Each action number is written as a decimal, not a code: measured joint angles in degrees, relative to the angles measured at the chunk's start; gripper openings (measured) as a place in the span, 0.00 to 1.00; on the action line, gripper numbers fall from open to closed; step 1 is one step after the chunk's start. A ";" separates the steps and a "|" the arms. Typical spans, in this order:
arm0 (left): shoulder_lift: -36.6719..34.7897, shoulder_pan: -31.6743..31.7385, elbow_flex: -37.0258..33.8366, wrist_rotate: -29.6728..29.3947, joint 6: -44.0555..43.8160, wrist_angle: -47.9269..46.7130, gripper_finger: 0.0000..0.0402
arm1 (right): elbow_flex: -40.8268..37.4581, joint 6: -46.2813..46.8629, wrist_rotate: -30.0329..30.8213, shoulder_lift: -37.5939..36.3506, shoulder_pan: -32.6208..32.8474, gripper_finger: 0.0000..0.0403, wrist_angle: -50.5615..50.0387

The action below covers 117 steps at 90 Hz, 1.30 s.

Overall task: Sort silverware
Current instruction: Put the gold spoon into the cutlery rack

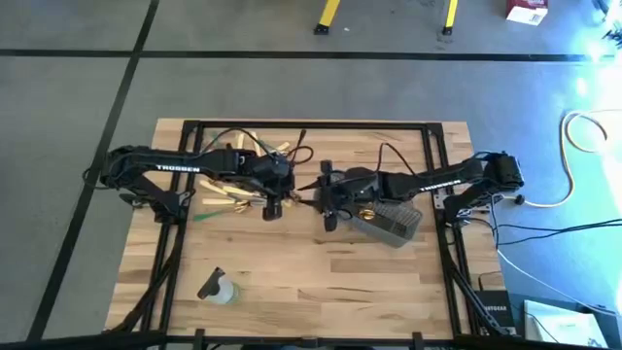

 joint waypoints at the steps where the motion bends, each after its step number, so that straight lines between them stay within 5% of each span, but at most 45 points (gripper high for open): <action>1: 0.00 0.00 0.00 0.00 -0.04 0.14 0.00 | 0.01 0.18 -0.03 0.13 -0.01 0.31 0.39; 23: 0.00 -0.69 0.07 -0.01 -0.55 2.54 0.00 | 0.03 1.79 -1.26 2.57 -0.38 0.27 3.02; 48: 0.00 -1.06 1.71 0.30 -0.39 1.52 0.00 | 0.68 1.83 -0.71 2.45 -0.36 0.02 4.02; 80: -0.59 -0.86 1.80 -1.46 -3.20 1.18 0.01 | 0.71 4.54 1.31 2.34 -0.29 0.00 3.12; 98: -6.30 0.60 1.77 -6.78 -3.60 -1.18 0.13 | 0.60 4.59 1.31 0.14 0.42 0.00 1.25; 117: -13.33 3.31 0.59 -11.11 -5.63 -1.53 0.29 | 0.62 -0.44 10.40 -7.52 4.21 0.00 -2.64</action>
